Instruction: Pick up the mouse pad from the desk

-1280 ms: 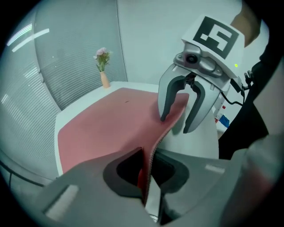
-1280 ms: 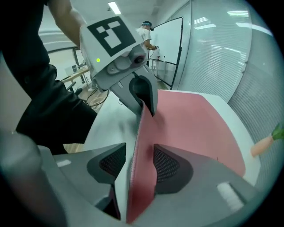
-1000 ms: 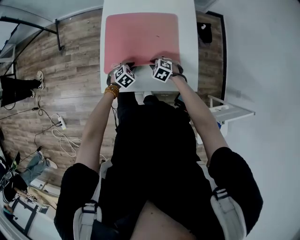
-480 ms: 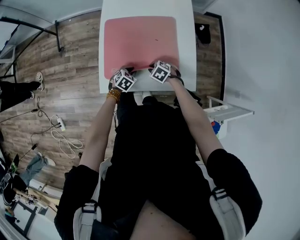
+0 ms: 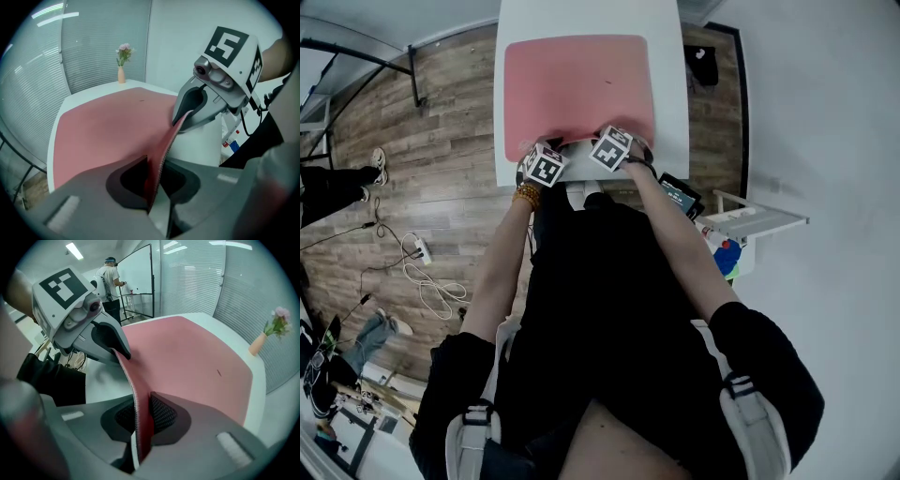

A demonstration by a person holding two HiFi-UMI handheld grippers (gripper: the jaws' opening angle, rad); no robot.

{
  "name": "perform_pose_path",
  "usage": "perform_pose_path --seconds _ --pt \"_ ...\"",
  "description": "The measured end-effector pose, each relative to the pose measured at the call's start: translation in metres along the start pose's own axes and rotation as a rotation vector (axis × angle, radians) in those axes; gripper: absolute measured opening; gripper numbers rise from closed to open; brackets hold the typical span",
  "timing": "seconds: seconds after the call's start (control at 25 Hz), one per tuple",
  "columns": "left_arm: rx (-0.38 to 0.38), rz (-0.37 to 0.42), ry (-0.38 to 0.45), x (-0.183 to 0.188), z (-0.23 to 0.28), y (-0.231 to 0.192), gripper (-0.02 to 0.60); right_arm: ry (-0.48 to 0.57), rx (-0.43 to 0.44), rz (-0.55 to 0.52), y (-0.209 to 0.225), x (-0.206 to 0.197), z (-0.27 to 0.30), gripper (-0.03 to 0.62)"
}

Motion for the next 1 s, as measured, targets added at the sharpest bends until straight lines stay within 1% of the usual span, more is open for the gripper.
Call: perform_pose_path --seconds 0.2,0.44,0.68,1.0 --pt "-0.002 -0.004 -0.004 -0.002 -0.002 0.005 0.044 0.012 0.001 0.004 -0.006 -0.006 -0.001 0.052" --pt "0.013 -0.012 -0.004 -0.003 -0.008 0.009 0.044 0.039 0.016 0.058 -0.008 -0.006 -0.004 0.052" --pt "0.014 -0.017 -0.001 -0.002 -0.010 0.014 0.044 0.042 0.038 0.088 -0.009 -0.010 -0.007 0.052" --pt "0.040 -0.052 0.039 0.001 -0.018 0.012 0.044 0.093 0.053 0.154 -0.009 -0.005 -0.016 0.052"
Point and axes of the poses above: the fingertips, and each gripper's own axes: z forward along the fingers, y to its right, x out of its top, the point moved 6 cm from there along -z, backward along the fingers, and after that the axes turned 12 degrees about z, right-handed, at the moved point
